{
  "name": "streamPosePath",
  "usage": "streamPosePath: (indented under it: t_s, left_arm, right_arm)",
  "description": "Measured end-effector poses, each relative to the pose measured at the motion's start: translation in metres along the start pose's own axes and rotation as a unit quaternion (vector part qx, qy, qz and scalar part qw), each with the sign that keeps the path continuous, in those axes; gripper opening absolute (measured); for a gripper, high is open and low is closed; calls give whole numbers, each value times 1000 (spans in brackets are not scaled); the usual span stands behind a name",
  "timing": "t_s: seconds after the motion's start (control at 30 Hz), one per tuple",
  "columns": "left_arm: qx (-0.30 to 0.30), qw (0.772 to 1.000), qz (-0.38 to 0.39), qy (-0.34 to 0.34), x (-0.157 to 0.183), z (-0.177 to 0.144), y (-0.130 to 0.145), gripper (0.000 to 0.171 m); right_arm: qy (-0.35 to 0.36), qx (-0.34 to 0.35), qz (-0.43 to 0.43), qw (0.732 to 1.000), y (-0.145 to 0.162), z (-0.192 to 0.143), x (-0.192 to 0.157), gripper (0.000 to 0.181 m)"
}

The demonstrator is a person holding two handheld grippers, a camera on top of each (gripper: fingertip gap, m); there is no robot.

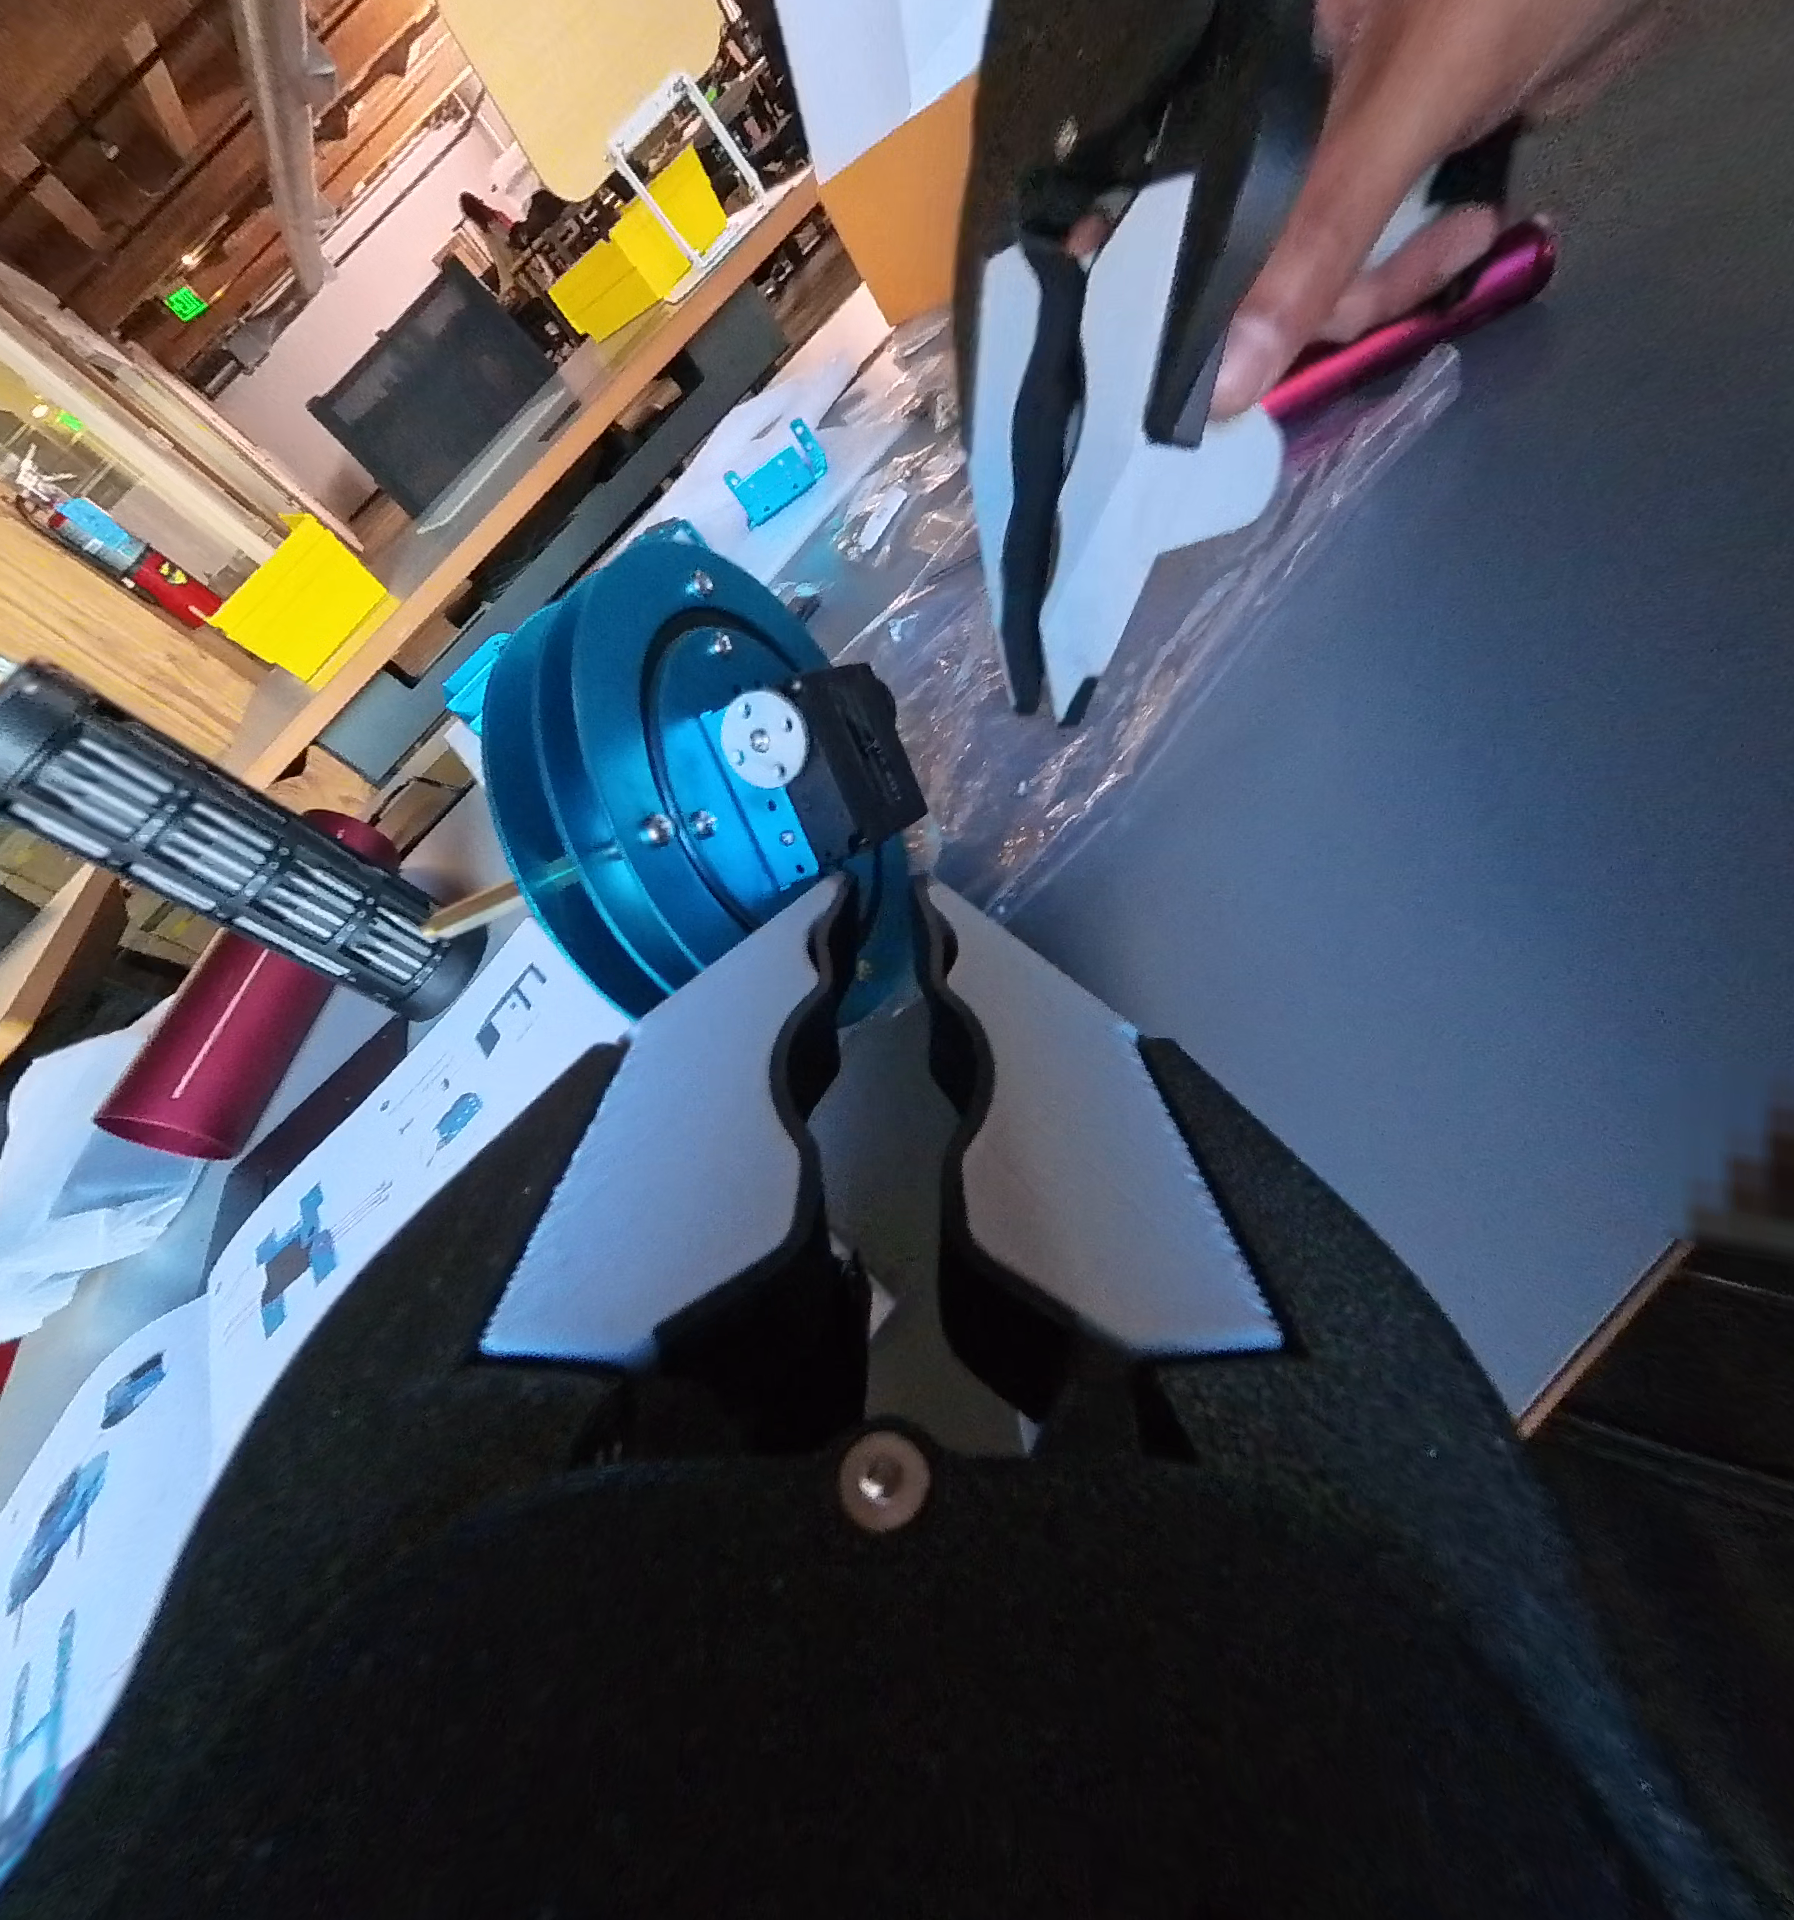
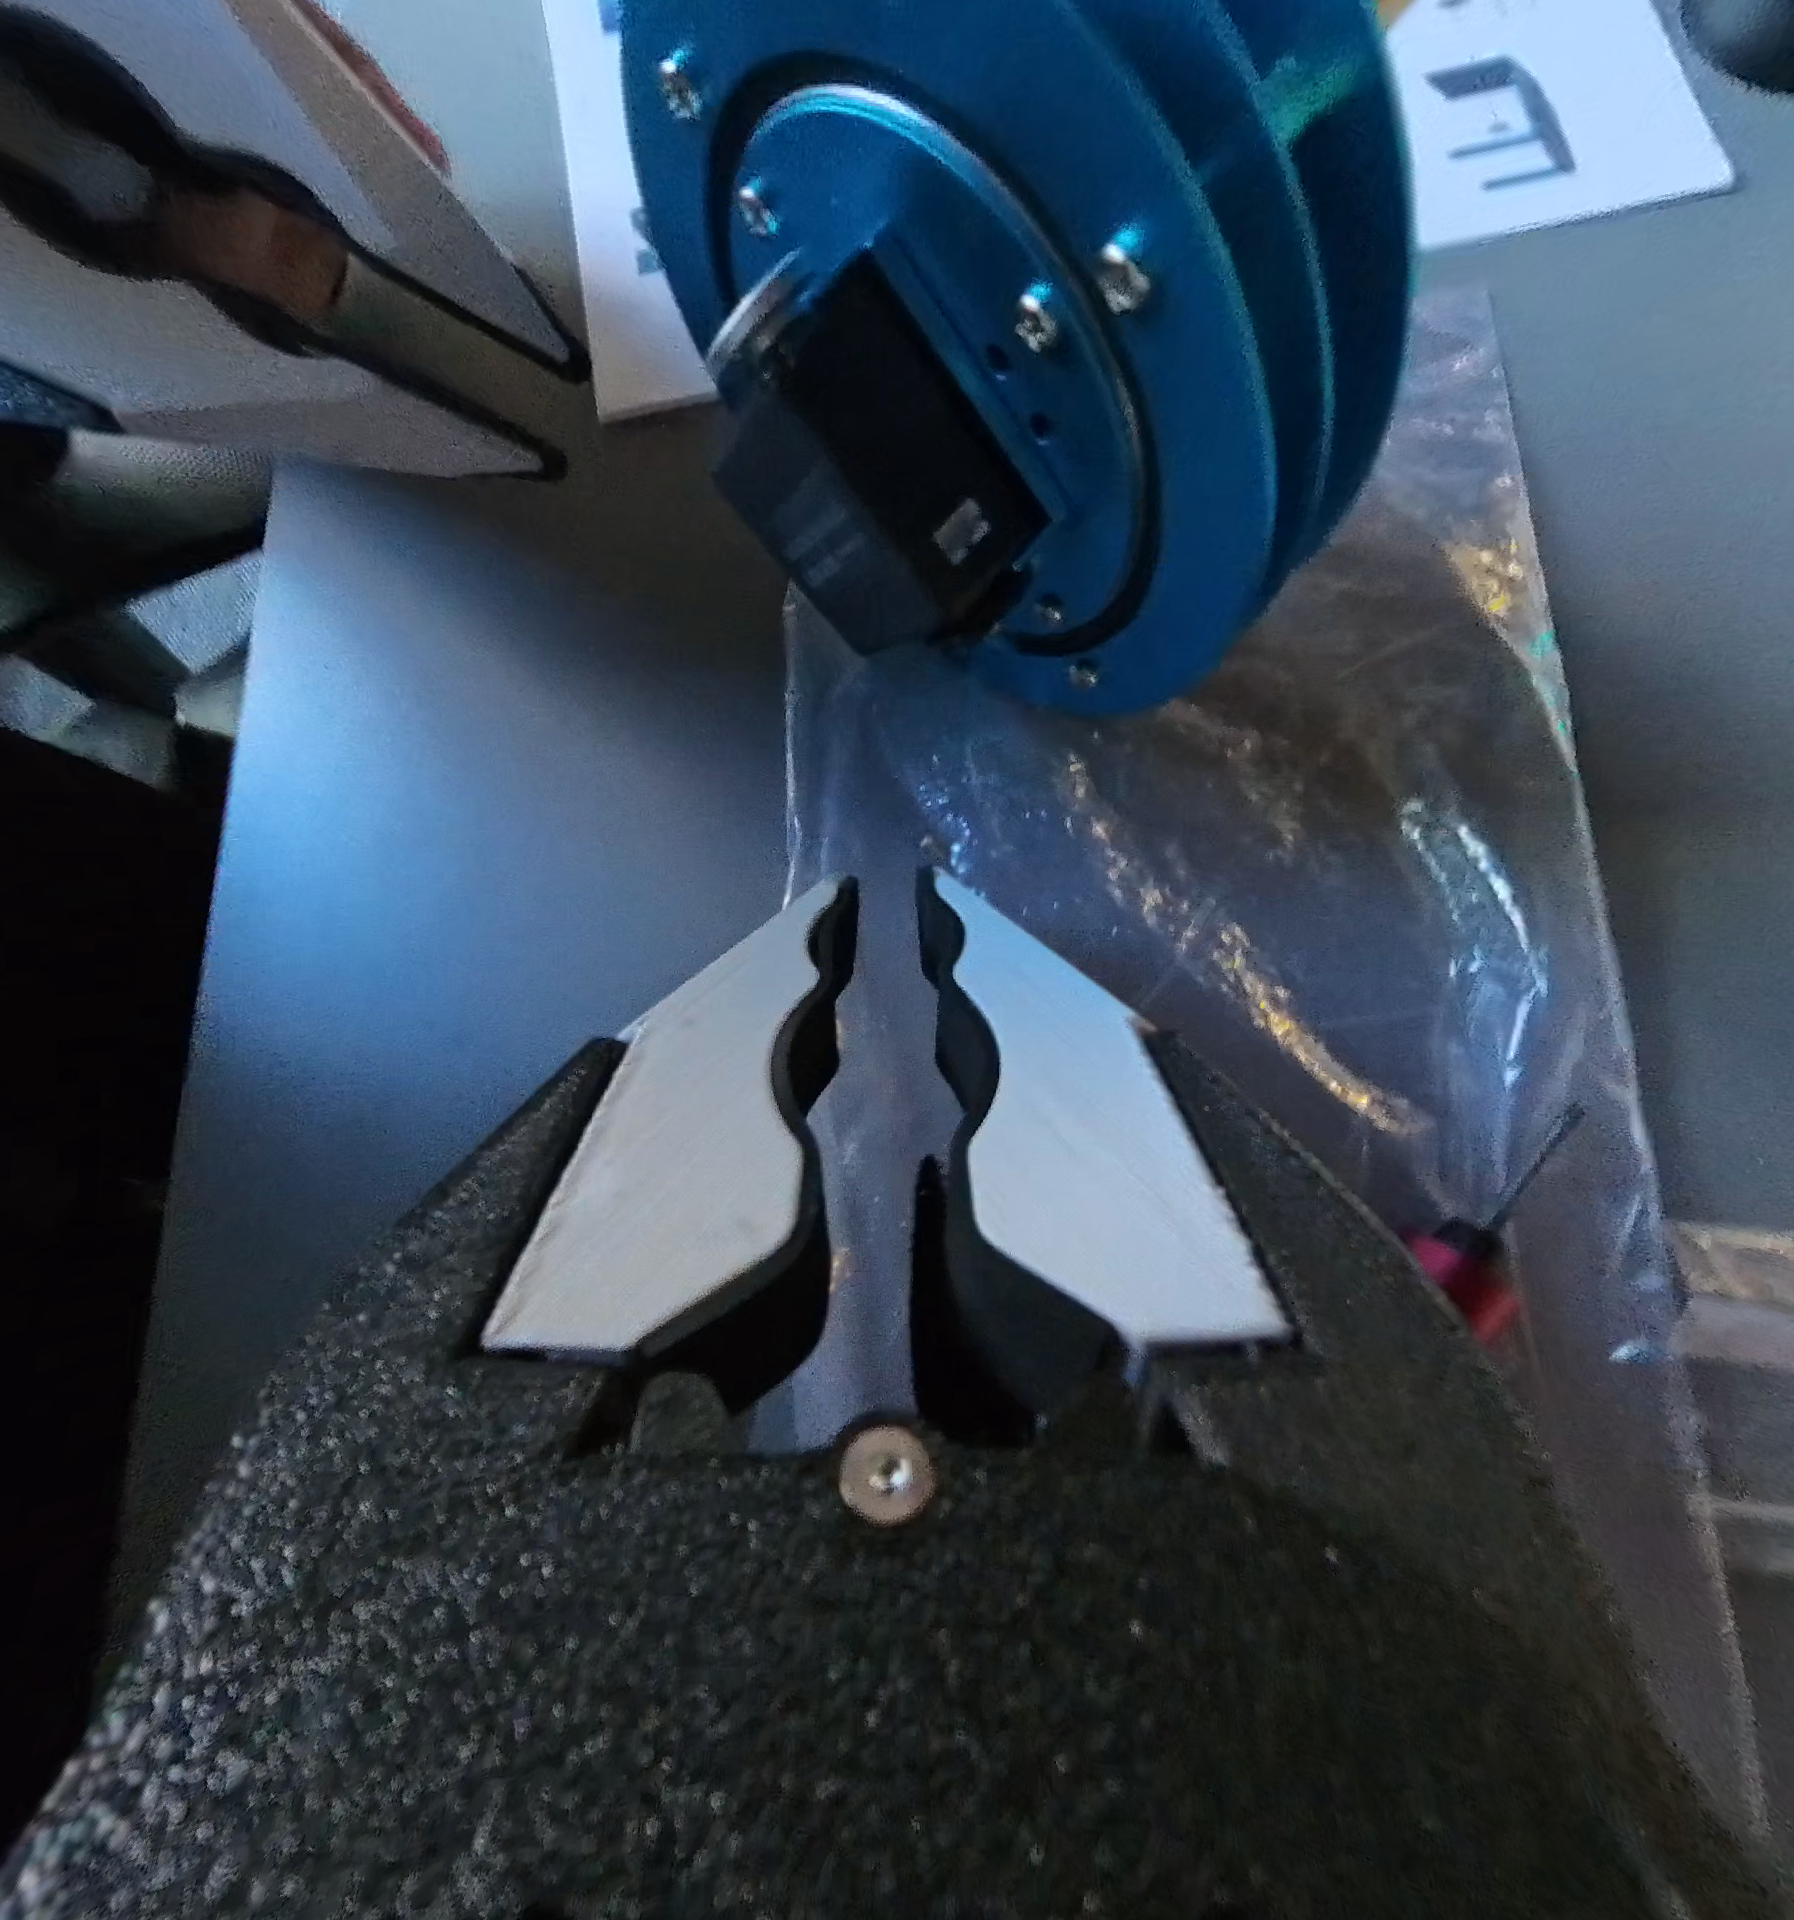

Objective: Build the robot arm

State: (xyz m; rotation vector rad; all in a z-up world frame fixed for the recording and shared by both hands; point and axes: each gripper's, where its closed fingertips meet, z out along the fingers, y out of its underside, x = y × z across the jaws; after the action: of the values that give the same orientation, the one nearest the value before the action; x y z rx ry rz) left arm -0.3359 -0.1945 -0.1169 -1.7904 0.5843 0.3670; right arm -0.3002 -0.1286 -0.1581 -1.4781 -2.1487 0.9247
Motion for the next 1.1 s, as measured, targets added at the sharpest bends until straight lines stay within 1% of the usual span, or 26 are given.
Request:
streamPosePath:
  t_s: [0.07, 0.1, 0.17, 0.2, 0.27, 0.3, 0.43, 0.53, 0.63, 0.73, 0.97, 1.1]
  left_arm:
    - [5, 1000, -6, 19, 7, 0, -2, 9]
    - [8, 1000, -9, 29, 10, 0, -3, 9]
    - [15, 999, -23, 39, 10, -1, -6, 9]
    - [18, 998, -36, 48, 11, -1, -7, 9]
    - [26, 996, -64, 64, 10, -3, -10, 9]
    - [29, 994, -73, 71, 10, -3, -11, 9]
    - [46, 991, -94, 83, 7, -7, -13, 9]
    - [47, 991, -97, 84, 7, -8, -12, 9]
    - [46, 991, -90, 84, 9, -8, -12, 10]
    - [42, 992, -84, 84, 11, -7, -11, 10]
    - [42, 991, -88, 89, 11, -7, -10, 9]
    - [39, 991, -94, 89, 10, -7, -10, 9]
  right_arm:
    - [-3, -27, -60, 998, 1, 4, -2, 10]
    - [8, -37, -95, 995, 0, 3, 1, 8]
    - [-3, -42, -154, 987, -5, 0, 1, 4]
    - [-4, -47, -171, 984, -5, -1, 5, 4]
    - [-39, -59, -195, 978, 0, 3, 7, 7]
    - [-42, -61, -205, 976, 1, 6, 11, 7]
    - [-66, -78, -257, 961, 1, 14, 14, 6]
    - [-113, -108, -278, 948, 5, 17, 9, 4]
    - [-136, -141, -306, 932, 9, 21, 7, 0]
    - [-142, -158, -317, 924, 5, 24, 8, 1]
    - [-167, -202, -304, 916, 8, 25, 8, 0]
    - [-184, -207, -290, 916, 8, 25, 7, 0]
